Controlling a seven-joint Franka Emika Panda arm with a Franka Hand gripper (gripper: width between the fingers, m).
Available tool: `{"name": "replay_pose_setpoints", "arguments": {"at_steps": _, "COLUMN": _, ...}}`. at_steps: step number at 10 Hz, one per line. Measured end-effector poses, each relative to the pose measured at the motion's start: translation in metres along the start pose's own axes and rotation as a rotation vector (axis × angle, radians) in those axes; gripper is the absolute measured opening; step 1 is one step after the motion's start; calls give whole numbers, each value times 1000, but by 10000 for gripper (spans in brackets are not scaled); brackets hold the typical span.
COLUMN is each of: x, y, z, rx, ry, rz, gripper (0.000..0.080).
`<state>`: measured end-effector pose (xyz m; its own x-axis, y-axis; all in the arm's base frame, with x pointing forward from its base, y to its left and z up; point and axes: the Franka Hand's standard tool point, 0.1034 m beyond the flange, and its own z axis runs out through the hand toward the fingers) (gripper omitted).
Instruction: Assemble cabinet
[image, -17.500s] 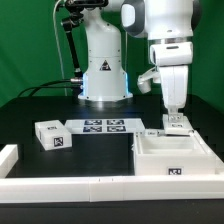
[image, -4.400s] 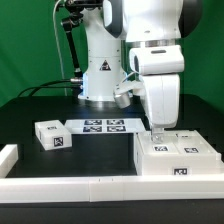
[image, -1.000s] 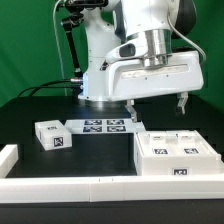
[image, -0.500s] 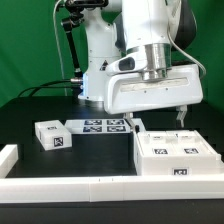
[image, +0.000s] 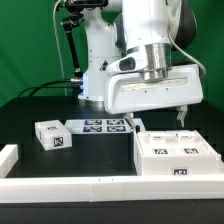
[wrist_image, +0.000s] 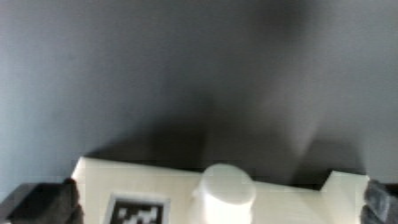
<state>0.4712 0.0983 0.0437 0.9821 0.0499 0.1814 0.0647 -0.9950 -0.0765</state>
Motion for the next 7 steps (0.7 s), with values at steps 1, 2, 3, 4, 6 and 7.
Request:
{"name": "replay_pose_setpoints", "arguments": {"at_steps": 1, "x": 1, "y": -9, "z": 4, "rx": -13, "ry": -22, "rz": 54, "gripper": 796}}
{"name": "replay_pose_setpoints", "arguments": {"at_steps": 2, "x": 4, "y": -11, "z": 15, "rx": -32, "ry": -42, "rz": 88, "gripper": 796}}
{"name": "replay_pose_setpoints", "arguments": {"at_steps": 3, "x": 6, "y": -7, "z": 25, "rx": -52, "ry": -59, "rz": 84, "gripper": 796}}
{"name": "replay_pose_setpoints", "arguments": {"at_steps": 4, "x": 5, "y": 0, "z": 32, "rx": -70, "ry": -64, "rz": 79, "gripper": 796}}
{"name": "replay_pose_setpoints", "arguments": {"at_steps": 6, "x": 2, "y": 8, "z": 36, "rx": -78, "ry": -65, "rz": 40, "gripper": 796}}
{"name": "replay_pose_setpoints", "arguments": {"at_steps": 7, "x": 4, "y": 9, "z": 34, "rx": -78, "ry": -61, "rz": 43, "gripper": 796}}
